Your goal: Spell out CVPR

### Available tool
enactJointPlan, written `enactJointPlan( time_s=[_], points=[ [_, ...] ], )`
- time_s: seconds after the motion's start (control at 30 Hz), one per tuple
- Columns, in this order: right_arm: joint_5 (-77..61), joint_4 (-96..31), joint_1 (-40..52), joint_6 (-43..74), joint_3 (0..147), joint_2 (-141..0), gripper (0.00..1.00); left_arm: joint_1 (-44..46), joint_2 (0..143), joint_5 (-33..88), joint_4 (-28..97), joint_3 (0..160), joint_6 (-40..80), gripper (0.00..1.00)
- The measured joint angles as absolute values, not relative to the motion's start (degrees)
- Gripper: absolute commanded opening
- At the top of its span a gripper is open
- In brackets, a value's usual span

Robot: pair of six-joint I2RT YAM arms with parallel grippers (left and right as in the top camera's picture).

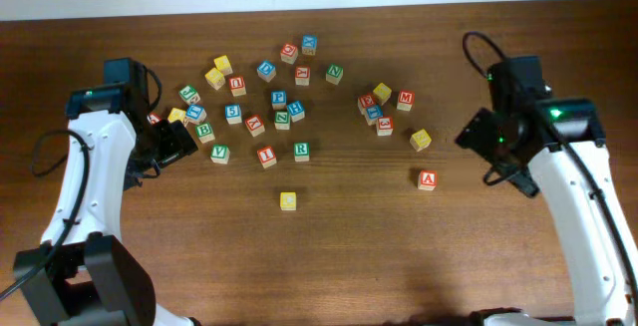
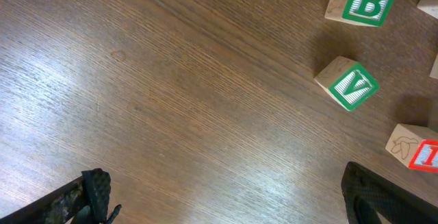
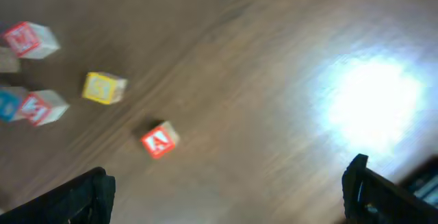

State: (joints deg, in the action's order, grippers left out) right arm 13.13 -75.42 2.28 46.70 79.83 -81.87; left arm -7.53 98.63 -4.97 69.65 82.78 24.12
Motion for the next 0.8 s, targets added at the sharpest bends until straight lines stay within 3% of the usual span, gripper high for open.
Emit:
enactJointPlan(
  time_s=[0.1,0.43,0.67,0.8],
  points=[
    [13.8,-75.6,-1.5,46.7,79.8,-81.9,0.98,-7.5,98.6,-5.0,69.6,82.8,24.1,0.99],
    [14.0,-75.6,-1.7,46.7,79.8,-81.9,0.98,-7.5,98.6,-4.3,69.6,82.8,24.1,0.99],
    [14.0,-75.6,-1.7,46.7,79.8,-81.9,0.98,-7.4,98.6,13.9,71.4,82.8,24.3,0.99],
    [14.0,-75.6,-1.7,46.7,79.8,-81.9,0.99,-6.7,98.6,15.6,67.0,82.8,24.3,0.99]
  ],
)
